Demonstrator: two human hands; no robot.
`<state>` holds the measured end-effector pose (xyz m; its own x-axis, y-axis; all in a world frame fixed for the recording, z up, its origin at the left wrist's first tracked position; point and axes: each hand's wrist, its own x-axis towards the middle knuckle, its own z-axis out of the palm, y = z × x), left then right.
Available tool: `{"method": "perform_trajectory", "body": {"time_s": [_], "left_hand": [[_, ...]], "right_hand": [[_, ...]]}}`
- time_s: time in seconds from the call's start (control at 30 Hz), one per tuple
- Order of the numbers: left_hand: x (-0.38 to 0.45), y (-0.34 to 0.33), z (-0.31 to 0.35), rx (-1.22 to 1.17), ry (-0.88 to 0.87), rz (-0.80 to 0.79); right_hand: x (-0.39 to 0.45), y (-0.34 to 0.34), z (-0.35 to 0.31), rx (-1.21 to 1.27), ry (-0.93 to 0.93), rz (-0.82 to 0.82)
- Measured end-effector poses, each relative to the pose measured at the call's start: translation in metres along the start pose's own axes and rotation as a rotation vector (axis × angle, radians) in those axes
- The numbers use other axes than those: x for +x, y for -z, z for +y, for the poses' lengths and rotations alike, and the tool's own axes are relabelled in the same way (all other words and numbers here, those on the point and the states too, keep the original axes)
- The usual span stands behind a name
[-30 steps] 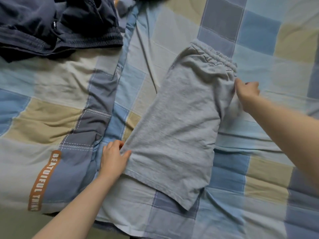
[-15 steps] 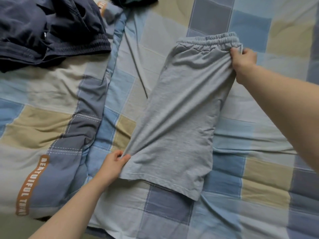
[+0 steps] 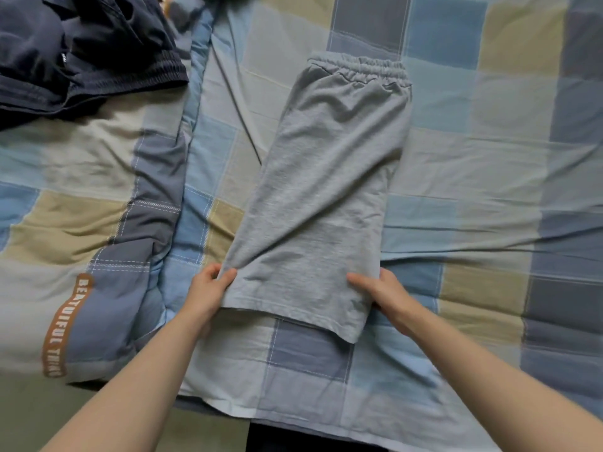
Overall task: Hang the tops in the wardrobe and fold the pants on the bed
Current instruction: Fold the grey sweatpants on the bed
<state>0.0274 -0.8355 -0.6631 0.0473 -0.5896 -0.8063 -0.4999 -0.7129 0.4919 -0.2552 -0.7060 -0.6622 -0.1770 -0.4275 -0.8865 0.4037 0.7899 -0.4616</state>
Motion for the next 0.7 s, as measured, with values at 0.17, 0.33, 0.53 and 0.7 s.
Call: {"method": "perform_trajectory", "body": {"time_s": [0.17,0.33,0.53,0.7], "left_hand": [[-0.005,0.005,-0.006,-0.201,0.094,-0.126],[-0.015,0.013,-0.019,0.244,0.004,-0.131],[-0.046,-0.030,-0.034,1.041,-0.321,0.370],[-0.088,-0.104,-0.031,0.938,-0.695,-0.104]], "right_hand": [[-0.026,0.012,0.028,0.132,0.026,0.043],[-0.052,0.038,0.056,-0.216,0.098,0.101],[-0.042,0.049,0.074,-0.699,-0.183,0.026],[-0.028,0.048,0.045,-0.313,-0.027,0.244]]}}
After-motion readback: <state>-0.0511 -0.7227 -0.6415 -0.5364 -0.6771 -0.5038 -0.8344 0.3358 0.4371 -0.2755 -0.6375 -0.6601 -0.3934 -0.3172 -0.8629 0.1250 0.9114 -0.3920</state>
